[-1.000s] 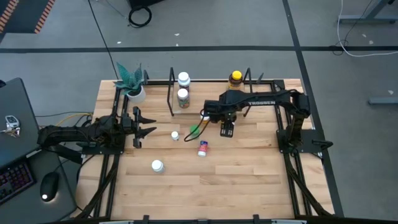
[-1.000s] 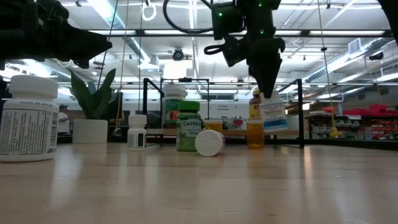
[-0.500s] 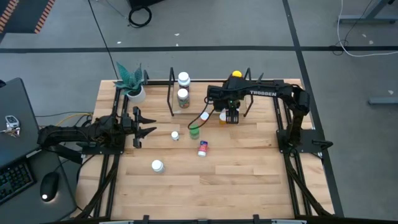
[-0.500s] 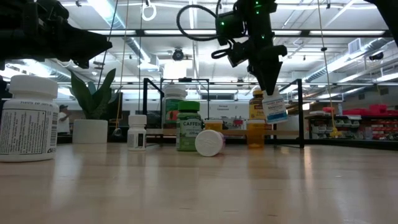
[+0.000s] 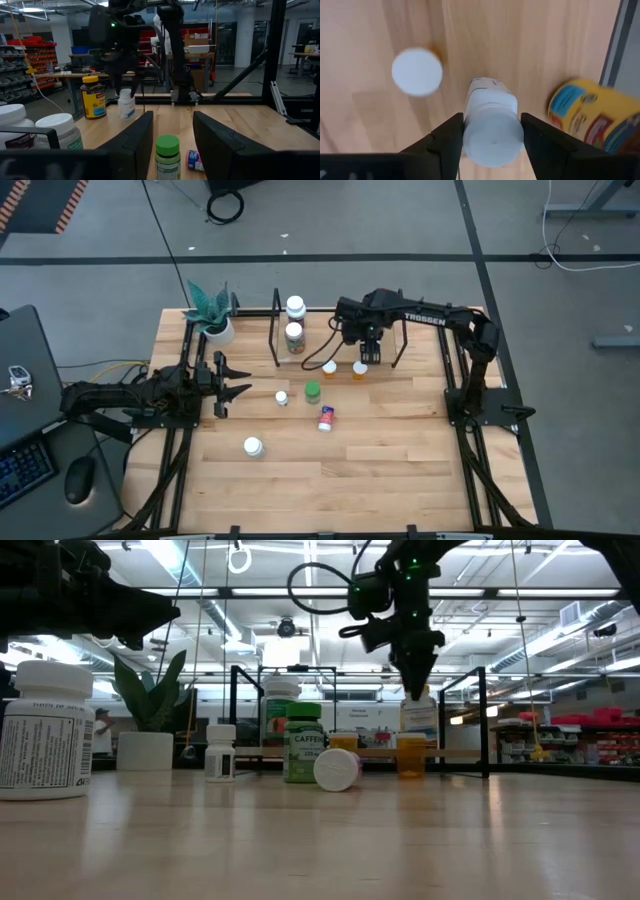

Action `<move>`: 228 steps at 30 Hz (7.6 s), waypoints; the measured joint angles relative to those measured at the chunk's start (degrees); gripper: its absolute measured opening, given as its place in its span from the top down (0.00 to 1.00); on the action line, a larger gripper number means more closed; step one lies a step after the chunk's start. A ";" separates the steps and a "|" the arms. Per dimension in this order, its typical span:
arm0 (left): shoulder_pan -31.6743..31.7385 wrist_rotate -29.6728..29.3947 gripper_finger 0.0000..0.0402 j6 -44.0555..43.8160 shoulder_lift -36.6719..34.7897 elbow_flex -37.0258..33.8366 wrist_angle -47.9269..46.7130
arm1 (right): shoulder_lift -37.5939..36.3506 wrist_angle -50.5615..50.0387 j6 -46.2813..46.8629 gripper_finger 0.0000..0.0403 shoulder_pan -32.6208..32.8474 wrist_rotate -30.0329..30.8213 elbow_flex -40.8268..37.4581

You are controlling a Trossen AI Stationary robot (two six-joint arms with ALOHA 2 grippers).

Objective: Pick and place medicine bottles onto shelf by color
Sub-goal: Put the top medium white pill bottle on the shelf, then put the light green pill bottle on the shelf

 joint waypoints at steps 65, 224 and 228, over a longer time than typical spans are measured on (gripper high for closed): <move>-0.01 0.00 0.62 0.00 0.00 0.00 -0.01 | 0.04 13.33 3.90 0.13 6.25 -2.62 7.83; 0.00 0.00 0.64 0.00 0.00 -0.01 -0.07 | 6.34 32.55 4.38 0.44 0.85 -16.15 3.31; 0.00 0.00 0.63 0.01 0.00 -0.01 -0.11 | 6.69 32.45 4.11 0.44 0.83 -16.15 3.32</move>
